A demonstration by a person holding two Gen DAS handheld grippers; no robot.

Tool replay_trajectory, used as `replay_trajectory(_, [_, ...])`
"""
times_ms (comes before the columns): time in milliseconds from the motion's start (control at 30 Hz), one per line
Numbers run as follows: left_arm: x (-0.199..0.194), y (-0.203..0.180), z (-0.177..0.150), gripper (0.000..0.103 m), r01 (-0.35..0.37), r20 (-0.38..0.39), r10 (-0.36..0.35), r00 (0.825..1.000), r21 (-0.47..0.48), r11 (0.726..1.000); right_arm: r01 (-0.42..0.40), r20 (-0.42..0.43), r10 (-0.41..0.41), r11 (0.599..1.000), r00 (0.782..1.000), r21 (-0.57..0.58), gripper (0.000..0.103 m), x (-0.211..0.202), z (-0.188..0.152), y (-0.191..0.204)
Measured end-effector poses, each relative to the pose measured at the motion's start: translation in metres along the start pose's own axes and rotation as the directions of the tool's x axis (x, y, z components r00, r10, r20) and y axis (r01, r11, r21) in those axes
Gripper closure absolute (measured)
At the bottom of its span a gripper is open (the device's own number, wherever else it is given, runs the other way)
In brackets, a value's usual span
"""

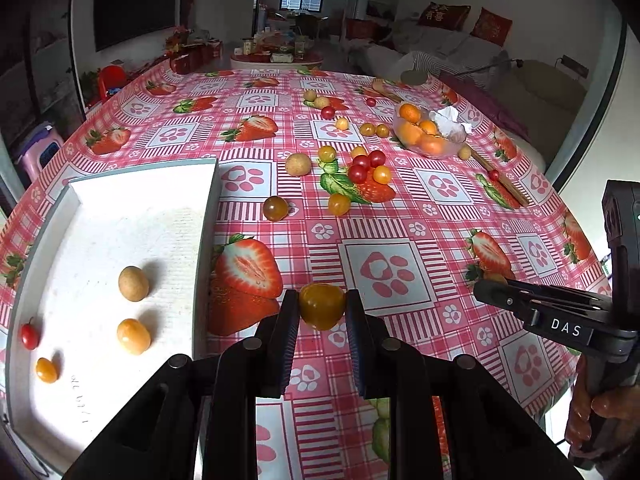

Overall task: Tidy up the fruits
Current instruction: 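Carry both fruits into the white tray and open both grippers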

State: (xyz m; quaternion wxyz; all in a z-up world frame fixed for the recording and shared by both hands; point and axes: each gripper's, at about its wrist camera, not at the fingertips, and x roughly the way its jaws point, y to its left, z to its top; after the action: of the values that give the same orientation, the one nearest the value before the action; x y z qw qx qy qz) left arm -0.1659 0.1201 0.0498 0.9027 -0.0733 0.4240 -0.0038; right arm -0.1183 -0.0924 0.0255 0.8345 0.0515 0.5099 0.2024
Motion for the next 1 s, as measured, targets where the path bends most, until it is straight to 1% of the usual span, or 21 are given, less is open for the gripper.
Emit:
replay_trajectory(233, [-0.022,0.032,-0.013,0.078,-0.033,0.023,0.035,0.999,-0.053,0.998,-0.021,0.0,0.021,1.0,1.0,-0.02,0.073,-0.009,-0.006,0.022])
replay_trajectory(433, [-0.038,0.07,-0.028,0.078,-0.086,0.031,0.091,0.995,-0.118,0.989,-0.054,-0.003,0.054,0.996,0.999,-0.074,0.073,-0.013,-0.006,0.057])
replay_trajectory(700, [-0.053,0.12,-0.052,0.078,-0.178,0.017,0.185,0.983,-0.192,0.965,-0.134,-0.04,0.129,0.975,0.991,-0.178,0.073,-0.005,-0.007,0.124])
replay_trajectory(900, [-0.058,0.15,-0.066,0.078,-0.243,-0.003,0.249,0.968,-0.228,0.943,-0.2,-0.091,0.182,0.942,0.979,-0.268,0.073,0.009,-0.012,0.18])
replay_trajectory(1000, [-0.059,0.164,-0.073,0.078,-0.265,-0.02,0.269,0.963,-0.247,0.932,-0.22,-0.116,0.192,0.923,0.974,-0.316,0.073,0.016,-0.016,0.207])
